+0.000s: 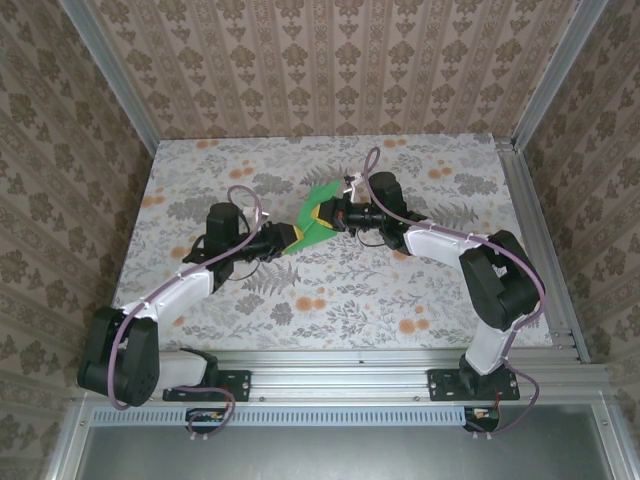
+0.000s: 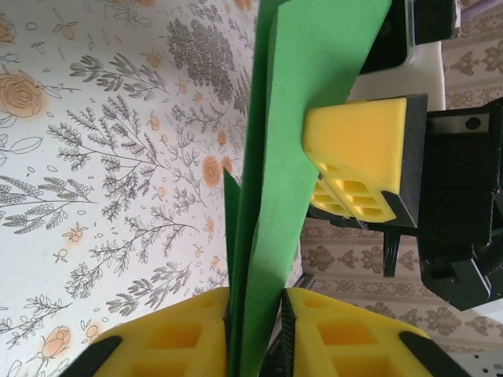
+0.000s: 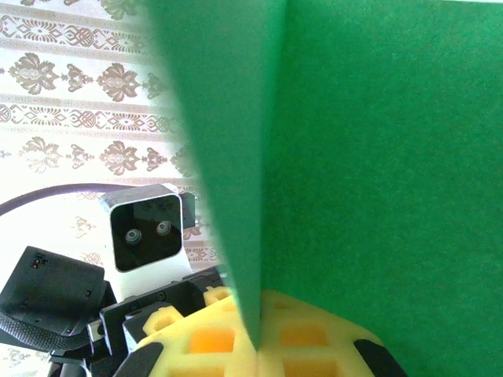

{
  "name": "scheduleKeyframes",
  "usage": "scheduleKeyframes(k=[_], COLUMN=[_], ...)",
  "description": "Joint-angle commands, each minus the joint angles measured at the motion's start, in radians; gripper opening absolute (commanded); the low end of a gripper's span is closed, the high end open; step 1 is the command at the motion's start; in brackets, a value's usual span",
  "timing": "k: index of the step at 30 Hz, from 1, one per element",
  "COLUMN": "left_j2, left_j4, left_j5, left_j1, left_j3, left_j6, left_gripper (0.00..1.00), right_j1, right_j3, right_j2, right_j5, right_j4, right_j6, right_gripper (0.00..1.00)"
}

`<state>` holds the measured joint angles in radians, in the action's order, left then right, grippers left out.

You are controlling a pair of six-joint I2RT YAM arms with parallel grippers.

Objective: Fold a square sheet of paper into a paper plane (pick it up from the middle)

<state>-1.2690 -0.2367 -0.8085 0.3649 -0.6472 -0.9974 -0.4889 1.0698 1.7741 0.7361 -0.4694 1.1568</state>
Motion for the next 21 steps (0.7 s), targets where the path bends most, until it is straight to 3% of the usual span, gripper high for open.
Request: scheduleKeyframes(k=[1,7,13,18,21], left_j2=[-0.009,-0.01,0.0,0.02,0.046], left_j4=[0.022,0.026,0.028,0.076,0.216], left_j5=[-0.015,-0.017,-0.017,-0.006,0.036], left_j1=[-0.009,-0.012,-0.018,-0.034,-0.046], left_j3=[-0.029,-0.034,-0.034,-0.037,-0.072], left_j6=[0.036,0.042,0.039,0.071,0.169], left_gripper=[0.19,0.1,0.09,0.08,0.08], right_j1=[-0.004,-0.004,-0.001,0.013,0.026], right_j3=[-0.003,0.001,-0.006,-0.02,-0.027], right_j2=[0.018,0.025,0.026,0.012,-0.018], right_j5=[0.027,0.031,0.023,0.01,-0.012], right_j4=[-0.03,-0.033,-0.03,-0.006,0.084], right_j6=[0.011,0.018,0.022,0.007,-0.052], right_gripper=[0.0,0.02,0.1,0.26,0.37])
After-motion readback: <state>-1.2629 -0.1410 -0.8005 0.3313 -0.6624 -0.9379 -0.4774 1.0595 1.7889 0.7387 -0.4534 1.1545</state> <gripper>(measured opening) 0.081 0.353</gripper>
